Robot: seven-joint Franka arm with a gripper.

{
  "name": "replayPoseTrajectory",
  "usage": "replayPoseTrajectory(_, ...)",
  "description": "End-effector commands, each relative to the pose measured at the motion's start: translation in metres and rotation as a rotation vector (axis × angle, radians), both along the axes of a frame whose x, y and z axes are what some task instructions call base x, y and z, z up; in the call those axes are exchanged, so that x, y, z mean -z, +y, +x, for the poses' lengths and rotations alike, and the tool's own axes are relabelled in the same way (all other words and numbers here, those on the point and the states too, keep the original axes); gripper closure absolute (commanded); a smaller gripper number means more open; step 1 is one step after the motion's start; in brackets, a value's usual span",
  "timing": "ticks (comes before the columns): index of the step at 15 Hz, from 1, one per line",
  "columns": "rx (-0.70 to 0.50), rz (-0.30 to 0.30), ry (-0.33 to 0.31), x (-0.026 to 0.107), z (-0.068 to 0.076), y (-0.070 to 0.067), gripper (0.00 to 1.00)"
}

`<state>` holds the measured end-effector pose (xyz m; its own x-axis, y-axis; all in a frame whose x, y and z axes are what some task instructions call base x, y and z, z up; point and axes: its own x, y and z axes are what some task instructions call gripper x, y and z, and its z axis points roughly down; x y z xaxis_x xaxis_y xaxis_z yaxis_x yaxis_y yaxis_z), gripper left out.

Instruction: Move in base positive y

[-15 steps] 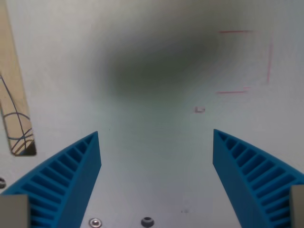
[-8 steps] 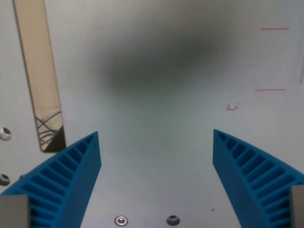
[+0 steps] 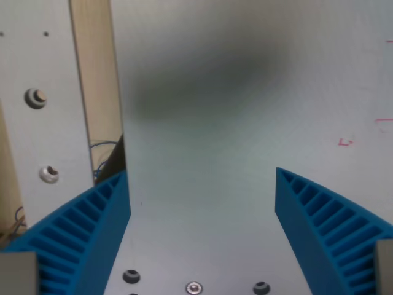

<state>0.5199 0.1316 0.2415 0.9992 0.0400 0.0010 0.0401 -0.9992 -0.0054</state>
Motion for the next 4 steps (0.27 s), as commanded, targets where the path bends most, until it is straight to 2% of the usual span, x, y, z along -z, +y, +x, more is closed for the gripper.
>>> replayPoseTrajectory(1, 0.020, -0.010, 0.008, 0.000, 0.007, 0.015, 0.00)
replayPoseTrajectory(4, 0.020, -0.010, 0.008, 0.000, 0.008, 0.030, 0.00)
